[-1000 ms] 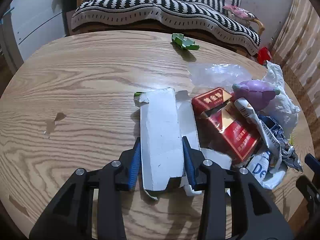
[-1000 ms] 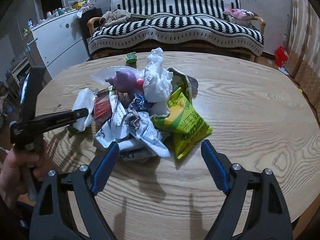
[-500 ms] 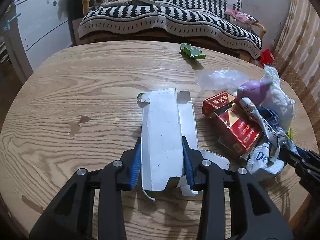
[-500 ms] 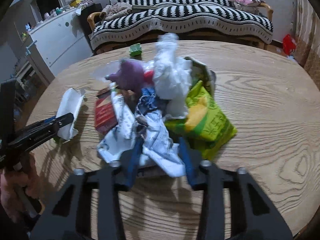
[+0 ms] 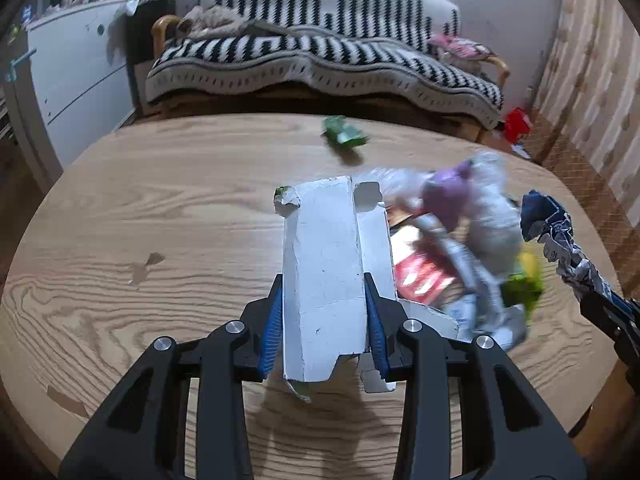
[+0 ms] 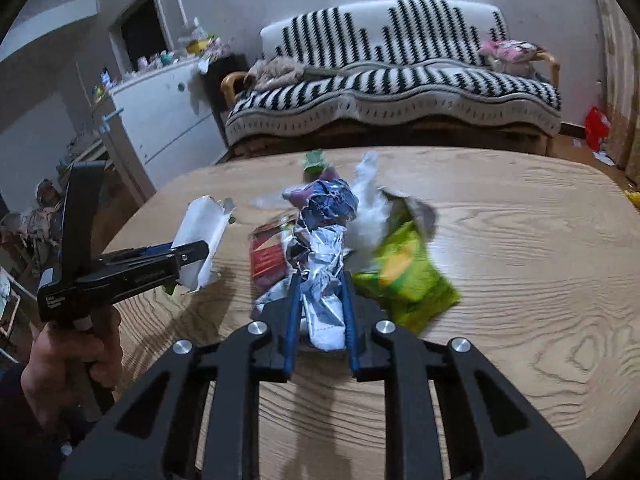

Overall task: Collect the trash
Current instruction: 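Grasp the white cardboard box with the left tool while the right tool grasps foil wrapper, then carry both items over the bin and open both tools to release them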

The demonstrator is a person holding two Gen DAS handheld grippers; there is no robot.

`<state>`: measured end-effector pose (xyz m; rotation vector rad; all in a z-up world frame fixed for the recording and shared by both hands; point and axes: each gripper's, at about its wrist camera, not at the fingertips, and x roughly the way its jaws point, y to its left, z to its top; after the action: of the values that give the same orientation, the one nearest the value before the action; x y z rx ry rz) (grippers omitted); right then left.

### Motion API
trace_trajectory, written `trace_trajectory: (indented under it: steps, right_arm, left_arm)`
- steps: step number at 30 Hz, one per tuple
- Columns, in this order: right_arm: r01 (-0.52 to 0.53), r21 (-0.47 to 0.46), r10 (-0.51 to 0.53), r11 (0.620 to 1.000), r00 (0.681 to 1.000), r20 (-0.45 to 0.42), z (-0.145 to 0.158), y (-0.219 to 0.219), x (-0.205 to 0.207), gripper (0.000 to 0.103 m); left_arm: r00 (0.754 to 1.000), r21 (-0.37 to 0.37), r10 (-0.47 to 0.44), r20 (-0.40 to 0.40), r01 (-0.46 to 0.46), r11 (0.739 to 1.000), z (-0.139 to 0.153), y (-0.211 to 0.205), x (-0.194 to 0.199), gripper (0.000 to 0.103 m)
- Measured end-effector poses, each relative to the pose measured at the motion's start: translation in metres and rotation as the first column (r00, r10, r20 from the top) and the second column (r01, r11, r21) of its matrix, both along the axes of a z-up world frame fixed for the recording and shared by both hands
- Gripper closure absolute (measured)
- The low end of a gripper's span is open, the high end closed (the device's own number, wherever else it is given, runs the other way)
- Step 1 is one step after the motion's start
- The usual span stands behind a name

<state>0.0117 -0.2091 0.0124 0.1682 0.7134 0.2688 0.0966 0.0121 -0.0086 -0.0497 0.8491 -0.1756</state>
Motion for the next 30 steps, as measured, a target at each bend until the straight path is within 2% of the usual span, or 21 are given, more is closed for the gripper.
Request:
trace_trajectory:
  steps: [3,7,10,15,21,25,29,30]
  right_arm:
    - [0.064,-0.007,-0.064,0.998,0.998,0.007,0.005,-0.031,-0.016,0.084]
    - [0.188,-0.026,-0.188,0.982,0.982,-0.022,0.002,-0.088,-0.036,0.084]
    - [0.295,-0.054,-0.298,0.954,0.953,-0.051,-0.003,-0.138,-0.057,0.084]
    - [0.456,-0.072,-0.461,0.887,0.883,-0.091,-0.016,-0.222,-0.109,0.084]
    - [0.587,-0.096,-0.595,0.804,0.795,-0.116,-0.034,-0.293,-0.176,0.084]
    - [0.657,-0.115,-0.667,0.745,0.732,-0.137,-0.048,-0.331,-0.22,0.084]
    - [0.725,-0.132,-0.736,0.676,0.655,-0.172,-0.067,-0.37,-0.265,0.084]
    - [0.738,-0.133,-0.748,0.662,0.639,-0.181,-0.071,-0.378,-0.273,0.084]
  left_arm:
    - [0.999,-0.001,-0.034,0.017,0.034,0.999,0.007,-0.02,-0.007,0.067]
    - [0.992,-0.009,-0.123,0.032,0.123,0.992,0.015,-0.065,-0.022,0.067]
    - [0.979,-0.006,-0.202,0.043,0.202,0.979,0.019,-0.105,-0.036,0.067]
    - [0.935,0.004,-0.352,0.047,0.352,0.936,0.02,-0.181,-0.064,0.067]
    - [0.856,-0.003,-0.515,0.04,0.515,0.857,0.013,-0.272,-0.104,0.067]
    - [0.785,-0.018,-0.619,0.023,0.62,0.785,0.001,-0.337,-0.135,0.067]
    - [0.704,-0.031,-0.71,0.01,0.71,0.704,-0.012,-0.395,-0.167,0.067]
    - [0.677,-0.037,-0.736,0.007,0.735,0.677,-0.016,-0.41,-0.177,0.067]
